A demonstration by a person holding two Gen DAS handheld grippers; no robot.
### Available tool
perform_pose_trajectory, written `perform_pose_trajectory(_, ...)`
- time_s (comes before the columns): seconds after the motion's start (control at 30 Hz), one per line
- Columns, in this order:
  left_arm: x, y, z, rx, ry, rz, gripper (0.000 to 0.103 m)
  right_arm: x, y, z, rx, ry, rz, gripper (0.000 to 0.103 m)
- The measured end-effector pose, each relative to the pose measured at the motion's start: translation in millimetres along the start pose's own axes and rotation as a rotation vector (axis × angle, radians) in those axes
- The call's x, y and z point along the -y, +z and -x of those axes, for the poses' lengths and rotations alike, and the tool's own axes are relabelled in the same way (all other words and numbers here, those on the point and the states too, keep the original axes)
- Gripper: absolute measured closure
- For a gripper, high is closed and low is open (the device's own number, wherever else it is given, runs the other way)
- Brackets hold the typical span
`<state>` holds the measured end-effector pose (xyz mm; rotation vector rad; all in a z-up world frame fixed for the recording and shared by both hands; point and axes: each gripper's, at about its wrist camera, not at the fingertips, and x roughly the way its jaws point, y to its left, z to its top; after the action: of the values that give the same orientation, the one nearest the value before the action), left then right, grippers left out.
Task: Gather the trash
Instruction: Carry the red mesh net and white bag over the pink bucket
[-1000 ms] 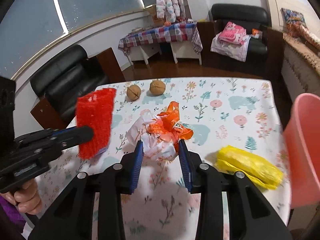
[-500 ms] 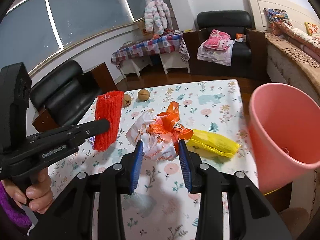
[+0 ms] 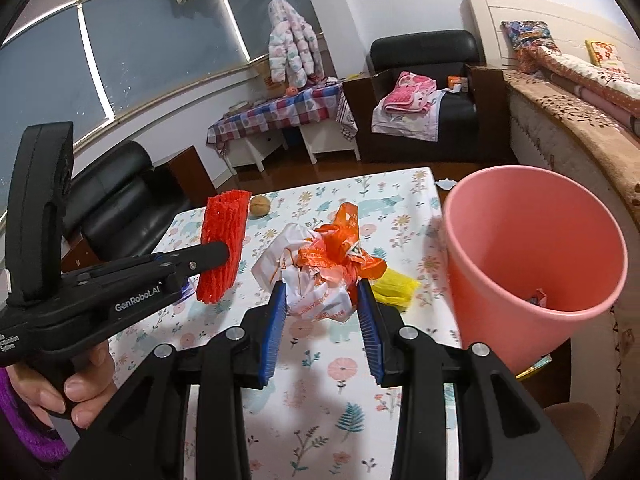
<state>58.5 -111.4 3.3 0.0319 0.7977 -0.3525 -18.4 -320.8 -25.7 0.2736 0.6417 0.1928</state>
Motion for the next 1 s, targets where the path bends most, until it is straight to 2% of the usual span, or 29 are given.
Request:
perform_pose_trajectory(0.27,24.9,6.6,-6.8,0.004,-0.01,-0.039,0.093,23.0,5.2,13.3,0.046,-0.037,-0.042,0.067)
perform_pose_trajectory(0.47,49.4,13.0,-12.6,0.012,-0.054,-0.071,0.093,48.8,5.7,22.3,0.07,-0.08,-0.092,0.067)
perform_pose_trajectory(0.67,76.6,20.2,-19.6,0.016,-0.126,-0.093,0.093,78.6,7.9,34.3,0.11,-0.129,-0.148,0.067)
perform_pose_trajectory(1.0,124.9,31.4,-43.9,0.001,-0.25,-0.134,0.093,120.1,7.5,41.0,0.118,-0.189,-0.219,0.067)
